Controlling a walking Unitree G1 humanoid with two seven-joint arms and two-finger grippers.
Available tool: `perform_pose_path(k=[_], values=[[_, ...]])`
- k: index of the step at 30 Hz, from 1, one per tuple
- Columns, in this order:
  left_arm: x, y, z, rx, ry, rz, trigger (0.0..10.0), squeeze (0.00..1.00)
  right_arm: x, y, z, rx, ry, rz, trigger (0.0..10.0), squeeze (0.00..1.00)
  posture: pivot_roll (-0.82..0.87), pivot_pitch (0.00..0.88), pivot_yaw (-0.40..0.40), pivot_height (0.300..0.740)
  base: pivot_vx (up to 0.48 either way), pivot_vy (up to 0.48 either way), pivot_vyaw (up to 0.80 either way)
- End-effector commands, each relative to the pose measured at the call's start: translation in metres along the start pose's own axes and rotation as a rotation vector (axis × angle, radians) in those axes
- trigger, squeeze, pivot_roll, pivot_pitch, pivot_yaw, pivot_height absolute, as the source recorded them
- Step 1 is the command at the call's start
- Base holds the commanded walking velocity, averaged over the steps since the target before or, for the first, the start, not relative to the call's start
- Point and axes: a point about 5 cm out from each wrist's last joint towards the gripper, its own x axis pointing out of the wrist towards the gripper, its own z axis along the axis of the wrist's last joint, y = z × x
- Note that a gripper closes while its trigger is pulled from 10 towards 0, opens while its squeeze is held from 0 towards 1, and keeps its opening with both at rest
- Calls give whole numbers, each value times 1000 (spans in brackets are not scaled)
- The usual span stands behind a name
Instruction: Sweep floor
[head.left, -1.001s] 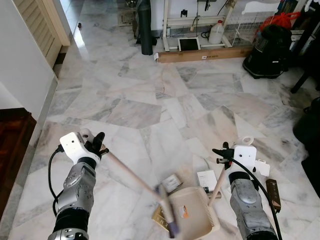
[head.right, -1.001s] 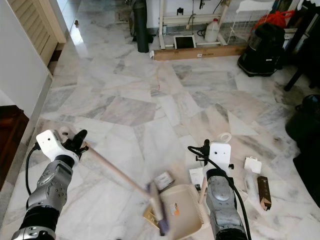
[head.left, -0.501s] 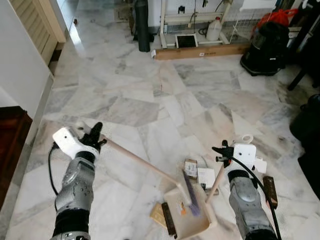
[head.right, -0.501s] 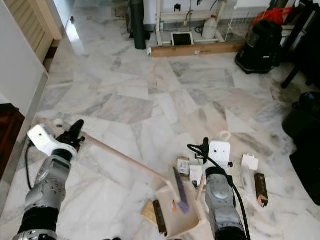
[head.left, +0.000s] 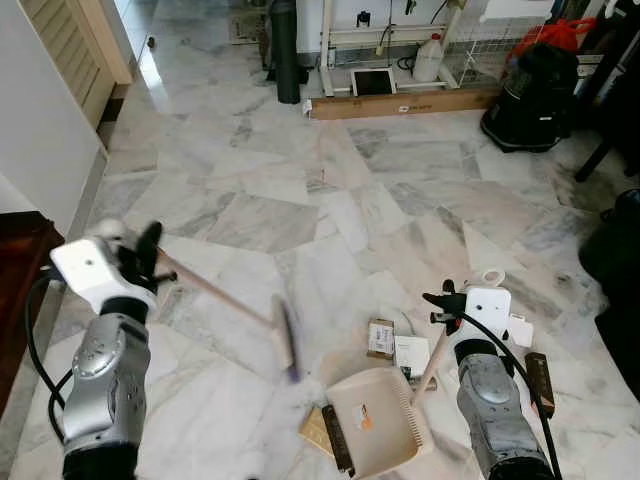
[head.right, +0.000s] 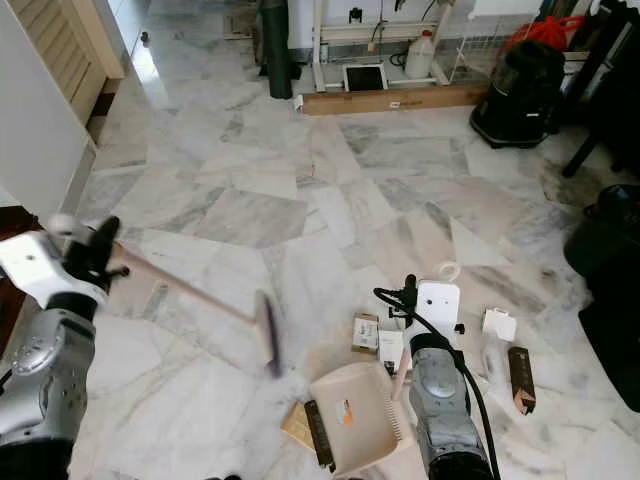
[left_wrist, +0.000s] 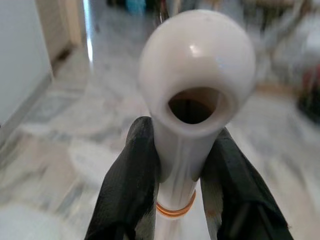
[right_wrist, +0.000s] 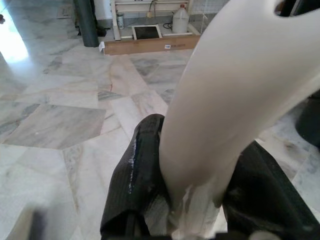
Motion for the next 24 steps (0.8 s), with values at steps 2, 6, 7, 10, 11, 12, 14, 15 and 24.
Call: perform_pose_path(k=[2, 6, 7, 10, 11, 12, 14, 15, 24], values=[[-2, -2, -6, 56, 53, -46, 10000, 0, -4, 1, -14, -2, 68, 4, 10000, 0, -23, 136, 10, 740, 0, 0, 0], [-2, -8, -13, 76, 115, -100, 10000, 0, -3, -1, -13, -4, 68, 1, 10000, 0, -21, 141, 10, 740, 0, 0, 0], [-4, -14, -20, 50, 165, -149, 10000, 0, -3, -1, -13, -5, 68, -1, 10000, 0, -21, 144, 10, 740, 0, 0, 0], [-5, -17, -25, 14, 196, -178, 10000, 0, -3, -1, -13, -4, 67, -1, 10000, 0, -21, 144, 10, 740, 0, 0, 0], [-6, -18, -27, -4, 206, -181, 10000, 0, -3, -1, -13, -4, 66, -1, 10000, 0, -24, 146, 11, 740, 0, 0, 0], [-6, -19, -27, -13, 209, -179, 10000, 0, -2, -1, -13, -4, 66, -1, 10000, 0, -24, 146, 11, 740, 0, 0, 0], [-5, -19, -28, -60, 208, -161, 10000, 0, -2, -1, -12, -3, 65, -2, 10000, 0, -24, 146, 11, 740, 0, 0, 0], [-4, -19, -28, -81, 207, -152, 10000, 0, -2, -1, -12, -3, 65, -2, 10000, 0, -24, 146, 11, 740, 0, 0, 0], [11, -23, -20, -305, 183, -110, 10000, 0, -1, -2, -12, -3, 66, -5, 10000, 0, -31, 161, 9, 740, 0, 0, 0]])
